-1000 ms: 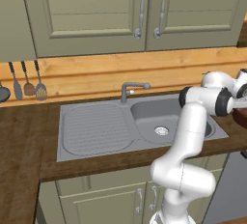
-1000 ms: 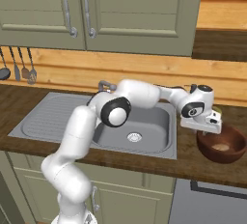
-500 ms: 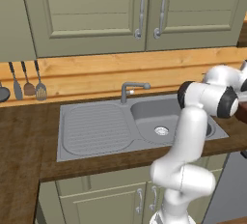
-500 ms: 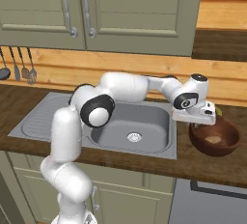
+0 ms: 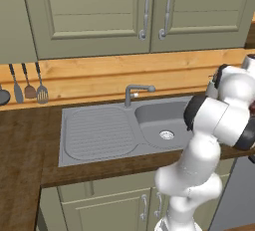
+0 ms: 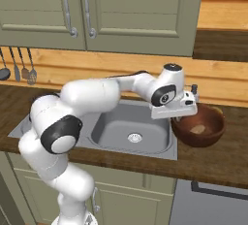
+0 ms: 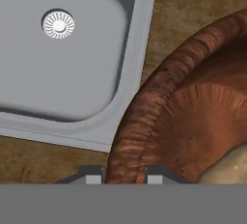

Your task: Pick the sweet potato from the sink and place it in the bowl. Then pick the bowl and place it in the microwave. Then close the microwave door and press the start button.

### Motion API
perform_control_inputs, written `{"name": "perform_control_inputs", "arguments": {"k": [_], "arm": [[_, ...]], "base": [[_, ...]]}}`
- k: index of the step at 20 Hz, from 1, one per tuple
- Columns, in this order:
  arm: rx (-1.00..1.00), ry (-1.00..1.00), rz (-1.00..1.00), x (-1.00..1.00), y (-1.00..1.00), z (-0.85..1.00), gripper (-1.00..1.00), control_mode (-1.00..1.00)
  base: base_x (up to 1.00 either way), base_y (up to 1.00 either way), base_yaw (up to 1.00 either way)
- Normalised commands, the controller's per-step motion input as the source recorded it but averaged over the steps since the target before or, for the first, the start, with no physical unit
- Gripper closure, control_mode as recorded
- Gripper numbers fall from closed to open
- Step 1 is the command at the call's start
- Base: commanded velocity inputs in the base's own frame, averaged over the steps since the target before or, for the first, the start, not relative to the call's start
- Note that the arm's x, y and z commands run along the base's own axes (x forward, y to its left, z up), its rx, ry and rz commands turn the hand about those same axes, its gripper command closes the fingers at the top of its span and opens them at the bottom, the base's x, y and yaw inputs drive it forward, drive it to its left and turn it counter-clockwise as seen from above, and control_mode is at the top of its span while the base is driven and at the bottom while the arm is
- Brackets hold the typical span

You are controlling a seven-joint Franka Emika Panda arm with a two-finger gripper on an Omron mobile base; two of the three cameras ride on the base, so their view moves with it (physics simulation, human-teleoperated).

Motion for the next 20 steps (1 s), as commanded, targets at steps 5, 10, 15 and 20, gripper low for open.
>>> {"name": "perform_control_inputs", "arguments": {"k": [5, 10, 15, 20], "arm": [[-0.05, 0.00, 0.21, -0.57, 0.81, 0.57, 1.00, -1.00], [-0.02, 0.00, 0.17, -0.61, 0.78, 0.64, 1.00, -1.00], [-0.02, 0.01, 0.15, -0.55, 0.85, 0.57, 1.00, -1.00], [-0.07, 0.04, 0.12, -0.29, 0.73, 0.10, 1.00, -1.00]], "base": [[0.00, 0.00, 0.00], [0.00, 0.00, 0.00], [0.00, 0.00, 0.00], [0.00, 0.00, 0.00]]}}
